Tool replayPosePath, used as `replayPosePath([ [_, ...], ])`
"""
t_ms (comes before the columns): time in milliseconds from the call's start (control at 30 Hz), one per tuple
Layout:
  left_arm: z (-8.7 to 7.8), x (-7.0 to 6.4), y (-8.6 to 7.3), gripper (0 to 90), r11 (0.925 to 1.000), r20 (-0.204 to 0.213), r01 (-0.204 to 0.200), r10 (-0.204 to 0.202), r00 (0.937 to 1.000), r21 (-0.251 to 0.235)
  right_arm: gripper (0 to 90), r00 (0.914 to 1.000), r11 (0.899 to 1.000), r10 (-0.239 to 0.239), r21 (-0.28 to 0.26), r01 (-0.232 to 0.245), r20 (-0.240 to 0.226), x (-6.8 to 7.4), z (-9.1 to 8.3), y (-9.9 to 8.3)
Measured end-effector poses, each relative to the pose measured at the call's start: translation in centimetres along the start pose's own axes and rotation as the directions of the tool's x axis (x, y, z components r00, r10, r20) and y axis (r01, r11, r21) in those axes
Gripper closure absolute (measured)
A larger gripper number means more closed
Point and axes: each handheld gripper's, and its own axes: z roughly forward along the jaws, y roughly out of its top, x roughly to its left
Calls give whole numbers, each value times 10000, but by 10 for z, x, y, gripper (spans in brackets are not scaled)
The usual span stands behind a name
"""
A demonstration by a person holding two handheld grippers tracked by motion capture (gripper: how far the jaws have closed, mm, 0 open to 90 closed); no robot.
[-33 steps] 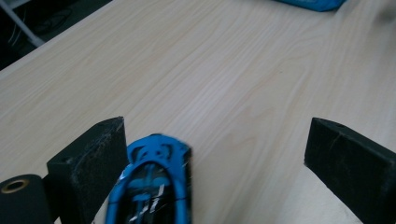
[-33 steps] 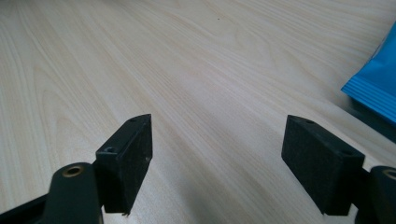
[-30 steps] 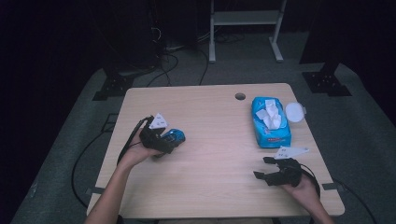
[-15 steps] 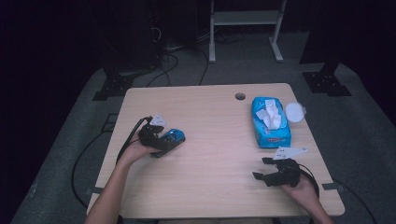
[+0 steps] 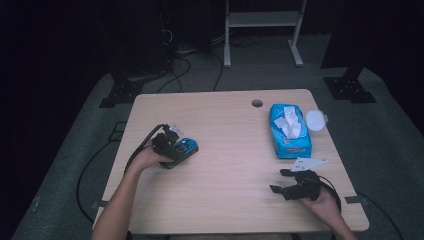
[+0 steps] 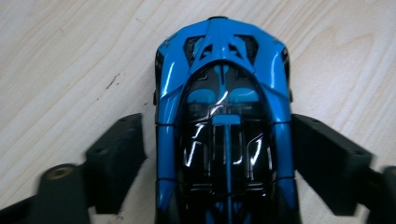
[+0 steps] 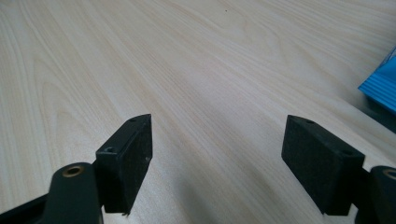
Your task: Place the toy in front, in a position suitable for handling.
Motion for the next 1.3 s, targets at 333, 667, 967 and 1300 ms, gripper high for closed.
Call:
replayPosePath([
  [333,4,-2,8,245,9931,-131,-154,171,9998,1166,239,10000,10000,-31,-23,31,-25,0,0,0],
  [667,8,0,18,258,9787,51,-158,150,9999,2046,239,10000,10000,-76,60,77,-42,1,1,0],
  [967,7,0,23,274,9706,93,-222,205,9997,2397,239,10000,10000,-45,20,45,-48,1,0,0],
  [1300,6,-2,22,277,9695,8,-484,497,9988,2402,239,10000,10000,-51,18,51,-26,1,0,-1],
])
